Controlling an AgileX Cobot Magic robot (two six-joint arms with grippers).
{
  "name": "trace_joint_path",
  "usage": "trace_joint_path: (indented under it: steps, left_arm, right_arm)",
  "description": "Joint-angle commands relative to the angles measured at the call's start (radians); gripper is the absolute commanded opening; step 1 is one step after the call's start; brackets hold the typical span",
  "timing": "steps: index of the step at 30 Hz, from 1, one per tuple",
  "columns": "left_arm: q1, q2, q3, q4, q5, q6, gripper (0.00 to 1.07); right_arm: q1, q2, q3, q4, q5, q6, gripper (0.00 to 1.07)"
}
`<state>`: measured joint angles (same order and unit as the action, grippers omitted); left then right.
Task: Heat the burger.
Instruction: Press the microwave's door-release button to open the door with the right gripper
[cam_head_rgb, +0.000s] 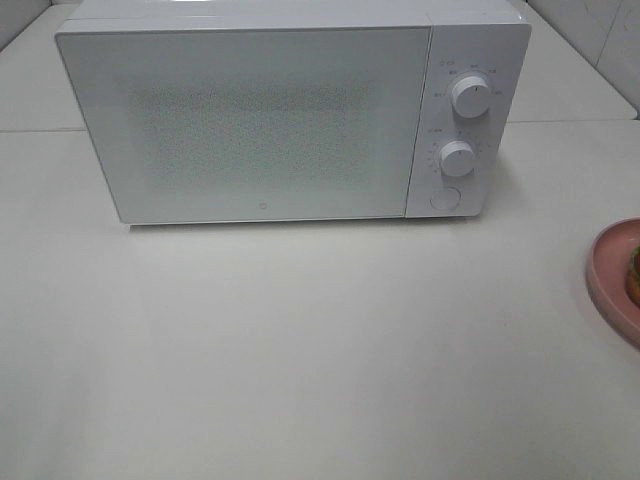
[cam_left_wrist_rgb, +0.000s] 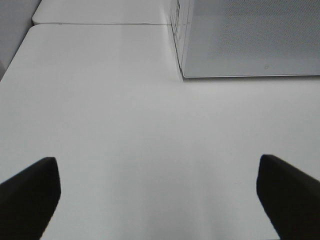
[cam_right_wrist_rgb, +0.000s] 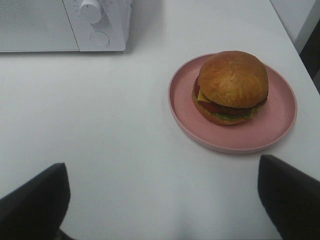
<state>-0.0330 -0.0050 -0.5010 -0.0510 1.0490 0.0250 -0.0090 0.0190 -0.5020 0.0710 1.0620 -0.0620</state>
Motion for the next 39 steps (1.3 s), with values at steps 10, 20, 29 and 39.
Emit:
trace_joint_path:
  steps: [10,20,29,39]
  left_arm:
    - [0.0,-0.016,0.002,-0.007,-0.014,0.002,1.0]
    - [0.0,-0.016,0.002,-0.007,-0.014,0.002,1.0]
    - [0.0,-0.016,0.002,-0.007,-0.014,0.002,1.0]
    - [0.0,-0.016,0.002,-0.007,-0.014,0.002,1.0]
  right_arm:
    - [0.003,0.043,-0.038,-0.006,-0.139,-0.01,0.99]
    - [0.003,0.252,0.021,0.001,-0.614,-0.068,0.99]
    - [0.003,0.429,0.215,0.015,-1.141,-0.067,0.99]
    - [0.003,0.773,0.287,-0.015,-1.565,-0.057,0.99]
